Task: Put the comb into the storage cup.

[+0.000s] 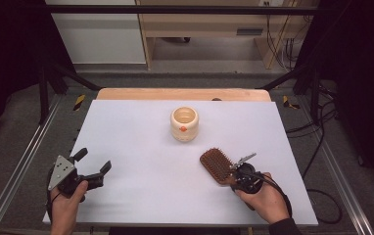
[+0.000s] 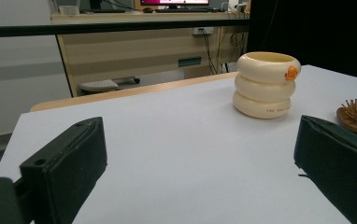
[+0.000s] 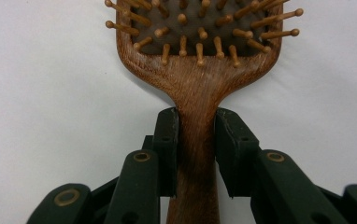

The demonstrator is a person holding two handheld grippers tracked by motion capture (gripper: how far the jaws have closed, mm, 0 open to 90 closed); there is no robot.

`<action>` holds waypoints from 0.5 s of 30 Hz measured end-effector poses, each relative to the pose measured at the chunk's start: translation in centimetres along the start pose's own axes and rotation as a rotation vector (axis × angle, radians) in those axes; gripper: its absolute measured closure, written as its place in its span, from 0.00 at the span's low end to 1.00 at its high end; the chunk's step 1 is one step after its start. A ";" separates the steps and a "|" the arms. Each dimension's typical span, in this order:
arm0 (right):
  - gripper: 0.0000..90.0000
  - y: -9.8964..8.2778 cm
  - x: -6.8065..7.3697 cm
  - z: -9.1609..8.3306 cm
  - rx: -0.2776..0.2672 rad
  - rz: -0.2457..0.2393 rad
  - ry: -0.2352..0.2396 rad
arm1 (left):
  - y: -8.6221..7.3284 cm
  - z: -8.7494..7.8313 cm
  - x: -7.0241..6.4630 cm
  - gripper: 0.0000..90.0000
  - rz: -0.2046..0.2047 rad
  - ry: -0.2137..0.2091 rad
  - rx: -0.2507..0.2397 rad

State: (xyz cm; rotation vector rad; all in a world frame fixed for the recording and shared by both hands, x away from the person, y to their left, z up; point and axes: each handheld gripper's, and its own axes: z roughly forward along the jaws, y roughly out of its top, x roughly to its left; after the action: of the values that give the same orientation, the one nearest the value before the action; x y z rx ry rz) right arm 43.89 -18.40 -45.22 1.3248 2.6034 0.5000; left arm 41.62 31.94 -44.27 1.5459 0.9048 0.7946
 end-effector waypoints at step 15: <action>0.81 0.0 0.0 0.1 -0.003 -0.019 -0.004 | 0.0 -0.1 -0.1 0.03 0.002 -0.002 -0.001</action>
State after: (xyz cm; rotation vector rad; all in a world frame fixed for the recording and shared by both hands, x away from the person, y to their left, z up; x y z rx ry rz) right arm 43.90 -18.38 -45.28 1.2977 2.6083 0.4975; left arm 41.52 31.88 -44.22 1.5474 0.9011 0.7945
